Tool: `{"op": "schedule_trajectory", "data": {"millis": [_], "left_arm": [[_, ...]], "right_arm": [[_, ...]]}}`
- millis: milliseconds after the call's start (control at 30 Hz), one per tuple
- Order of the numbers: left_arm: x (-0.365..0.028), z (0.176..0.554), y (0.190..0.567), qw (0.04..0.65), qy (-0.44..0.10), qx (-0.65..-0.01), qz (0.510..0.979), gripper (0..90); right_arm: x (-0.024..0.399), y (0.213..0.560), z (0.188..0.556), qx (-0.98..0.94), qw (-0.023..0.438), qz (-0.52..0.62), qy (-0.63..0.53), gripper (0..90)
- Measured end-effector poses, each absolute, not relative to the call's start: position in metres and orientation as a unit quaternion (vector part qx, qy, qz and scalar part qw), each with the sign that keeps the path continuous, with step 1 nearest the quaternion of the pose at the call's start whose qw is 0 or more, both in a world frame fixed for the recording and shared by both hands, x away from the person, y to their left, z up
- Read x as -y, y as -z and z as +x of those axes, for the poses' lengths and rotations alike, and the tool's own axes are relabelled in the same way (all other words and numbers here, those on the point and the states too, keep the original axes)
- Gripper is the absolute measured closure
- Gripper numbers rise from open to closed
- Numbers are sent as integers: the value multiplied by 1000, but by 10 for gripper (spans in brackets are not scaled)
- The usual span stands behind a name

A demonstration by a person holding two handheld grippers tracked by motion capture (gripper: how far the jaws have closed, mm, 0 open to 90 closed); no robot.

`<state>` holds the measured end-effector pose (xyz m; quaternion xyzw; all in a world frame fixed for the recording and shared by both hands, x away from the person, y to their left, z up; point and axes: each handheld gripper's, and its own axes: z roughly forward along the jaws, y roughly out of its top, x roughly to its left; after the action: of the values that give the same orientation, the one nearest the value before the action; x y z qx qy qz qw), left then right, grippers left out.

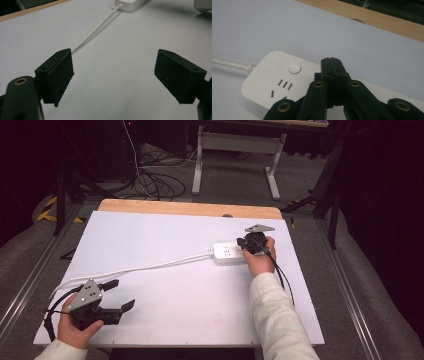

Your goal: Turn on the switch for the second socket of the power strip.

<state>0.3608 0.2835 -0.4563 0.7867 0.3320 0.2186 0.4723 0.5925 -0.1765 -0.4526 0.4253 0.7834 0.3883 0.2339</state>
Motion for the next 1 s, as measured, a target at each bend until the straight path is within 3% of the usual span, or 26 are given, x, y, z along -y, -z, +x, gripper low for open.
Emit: {"op": "schedule_trajectory", "data": {"millis": [1000], "left_arm": [[-282, 361, 457, 468, -222, -333, 788, 162]], "right_arm": [[172, 463, 597, -793, 241, 421, -370, 900]]}}
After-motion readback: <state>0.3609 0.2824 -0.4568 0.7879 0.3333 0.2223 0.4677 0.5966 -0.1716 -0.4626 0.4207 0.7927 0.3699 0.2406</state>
